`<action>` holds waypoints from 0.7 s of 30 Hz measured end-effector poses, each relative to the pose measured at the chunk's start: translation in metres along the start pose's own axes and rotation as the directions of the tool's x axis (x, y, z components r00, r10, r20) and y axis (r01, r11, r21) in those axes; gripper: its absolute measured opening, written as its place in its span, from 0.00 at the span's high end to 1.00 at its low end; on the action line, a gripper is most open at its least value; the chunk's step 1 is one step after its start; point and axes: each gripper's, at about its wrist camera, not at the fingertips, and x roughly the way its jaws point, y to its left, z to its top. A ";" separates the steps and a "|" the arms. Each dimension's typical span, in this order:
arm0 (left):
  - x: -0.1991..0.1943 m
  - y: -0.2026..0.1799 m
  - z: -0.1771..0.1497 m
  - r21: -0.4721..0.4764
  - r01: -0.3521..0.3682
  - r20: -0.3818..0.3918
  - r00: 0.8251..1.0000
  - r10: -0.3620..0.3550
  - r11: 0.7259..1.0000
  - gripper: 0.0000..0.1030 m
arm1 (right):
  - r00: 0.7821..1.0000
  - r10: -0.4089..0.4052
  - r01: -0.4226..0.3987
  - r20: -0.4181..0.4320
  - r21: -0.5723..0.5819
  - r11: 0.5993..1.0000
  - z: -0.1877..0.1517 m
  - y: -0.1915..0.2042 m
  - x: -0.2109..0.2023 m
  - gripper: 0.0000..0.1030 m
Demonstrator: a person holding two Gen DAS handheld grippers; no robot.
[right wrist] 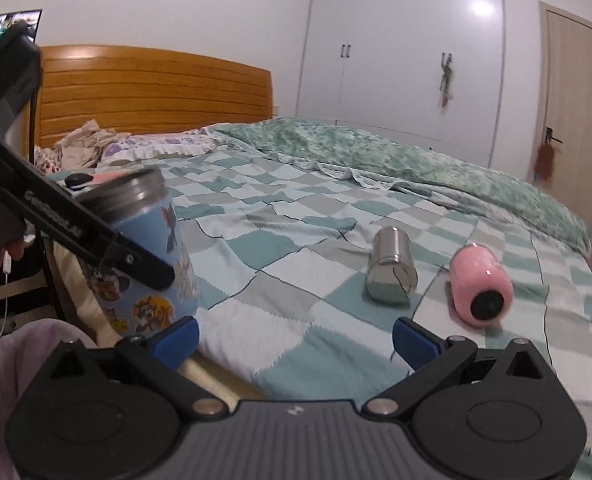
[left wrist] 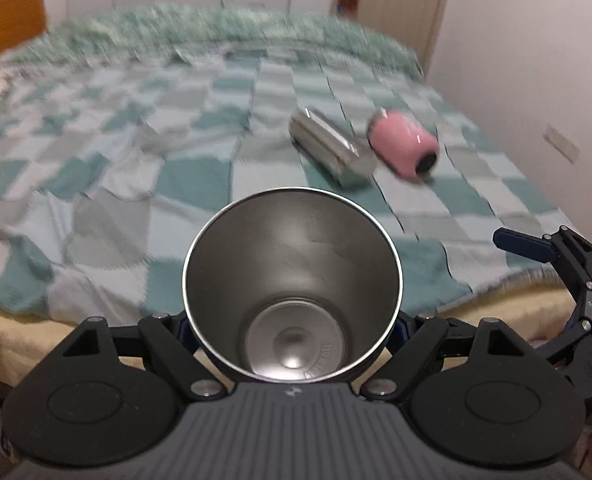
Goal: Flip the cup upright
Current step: 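Lift the blue tumbler with the left gripper and rotate its opening toward the gripper, then lower the blue tumbler onto the blanket and open the left gripper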
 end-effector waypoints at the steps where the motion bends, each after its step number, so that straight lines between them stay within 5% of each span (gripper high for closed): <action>1: 0.009 0.000 0.005 -0.006 0.005 -0.033 0.999 -0.005 1.000 0.17 | 1.000 -0.001 0.001 0.002 0.012 1.000 -0.002 0.000 -0.001 0.00; 3: 0.027 0.000 0.010 -0.028 -0.012 -0.070 0.998 0.010 1.000 0.17 | 1.000 -0.007 0.007 0.004 0.036 0.999 -0.006 -0.001 -0.003 0.00; 11: 0.075 -0.009 0.022 -0.055 -0.082 0.047 0.995 0.084 0.995 0.17 | 1.000 -0.022 0.022 -0.007 0.084 0.996 -0.017 -0.007 -0.002 0.00; 18: 0.092 -0.006 0.026 -0.068 -0.085 -0.002 0.996 0.085 0.994 0.16 | 0.999 -0.041 0.044 -0.033 0.098 0.994 -0.014 -0.010 0.009 0.00; 21: 0.068 -0.004 0.027 -0.044 -0.076 0.105 0.991 0.081 0.996 0.00 | 0.999 -0.040 0.043 -0.035 0.106 0.993 -0.008 -0.009 0.013 0.00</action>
